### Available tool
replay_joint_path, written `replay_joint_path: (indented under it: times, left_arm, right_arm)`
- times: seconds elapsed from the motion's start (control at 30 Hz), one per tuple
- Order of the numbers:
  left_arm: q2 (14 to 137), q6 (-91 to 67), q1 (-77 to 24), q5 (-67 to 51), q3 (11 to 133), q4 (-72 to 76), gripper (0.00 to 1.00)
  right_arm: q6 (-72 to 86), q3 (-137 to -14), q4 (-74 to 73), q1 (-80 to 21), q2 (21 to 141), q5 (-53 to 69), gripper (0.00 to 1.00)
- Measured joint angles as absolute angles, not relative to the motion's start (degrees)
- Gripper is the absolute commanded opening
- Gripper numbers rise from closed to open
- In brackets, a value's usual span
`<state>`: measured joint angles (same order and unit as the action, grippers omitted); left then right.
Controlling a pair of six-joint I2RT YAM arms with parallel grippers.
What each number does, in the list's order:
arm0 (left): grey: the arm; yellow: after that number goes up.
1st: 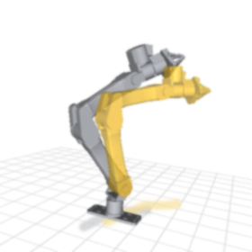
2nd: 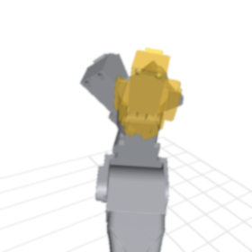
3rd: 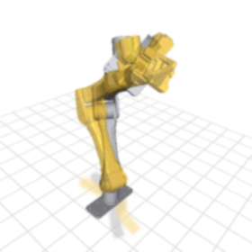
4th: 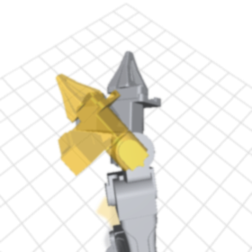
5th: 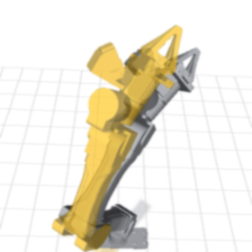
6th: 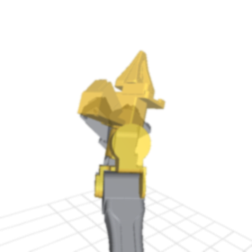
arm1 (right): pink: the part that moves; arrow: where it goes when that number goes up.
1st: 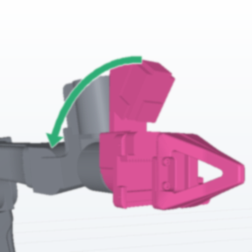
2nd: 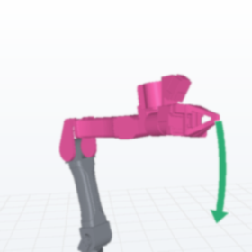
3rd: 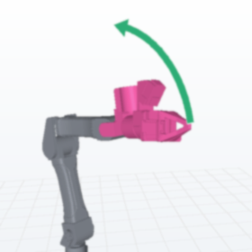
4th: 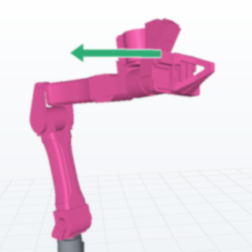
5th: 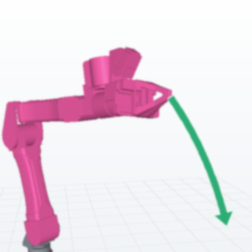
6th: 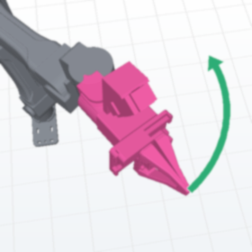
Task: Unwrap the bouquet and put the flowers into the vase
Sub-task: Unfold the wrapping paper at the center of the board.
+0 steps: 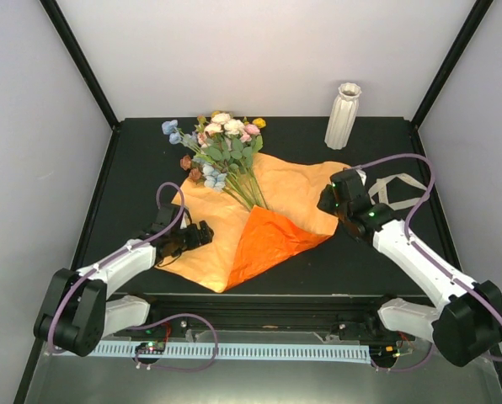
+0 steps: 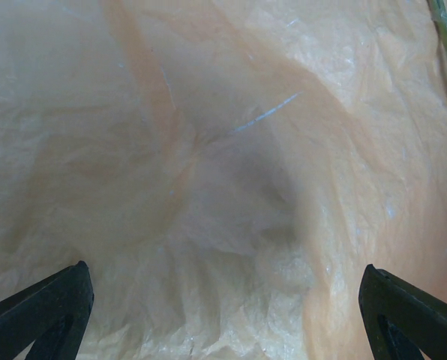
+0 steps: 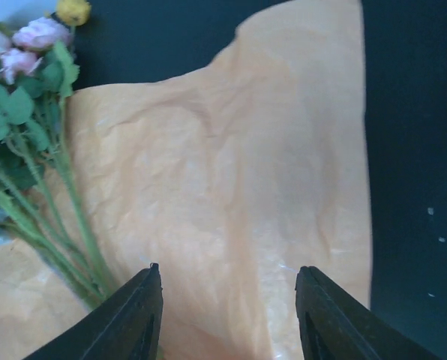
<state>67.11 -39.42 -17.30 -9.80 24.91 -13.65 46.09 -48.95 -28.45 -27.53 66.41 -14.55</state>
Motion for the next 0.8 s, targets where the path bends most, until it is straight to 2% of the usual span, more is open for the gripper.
replay_joint_path:
  times: [0.1,0.27,0.33,0.53,0.8]
  left_arm:
    - [67.5,-39.5,-17.3,-9.6,24.9,-12.8,0.99]
    - [68.1,-39.9,-17.3,-9.4,24.9,-11.7,0.99]
    - [68.3,-40.2,-17.3,-9.4,24.9,-11.3,0.99]
    - [69.2,-40.7,-16.9,-9.4,25.3,-10.4,0.99]
    - [71.9,-40.9,-15.4,-9.9,27.2,-9.9,0.99]
  right_arm:
    - [42.7,-48.4,-25.5,-27.5,66.5,-10.6,0.56]
    - [36.8,-48.2,-18.8,-26.9,73.9,-2.2,0.42]
    - [35.4,-48.9,-17.1,-26.0,79.3,0.0,0.40]
    - [33.6,-49.2,-13.6,-20.8,91.9,5.7,0.39]
    - [32.7,-52.1,-11.8,-19.1,99.6,6.4,0.39]
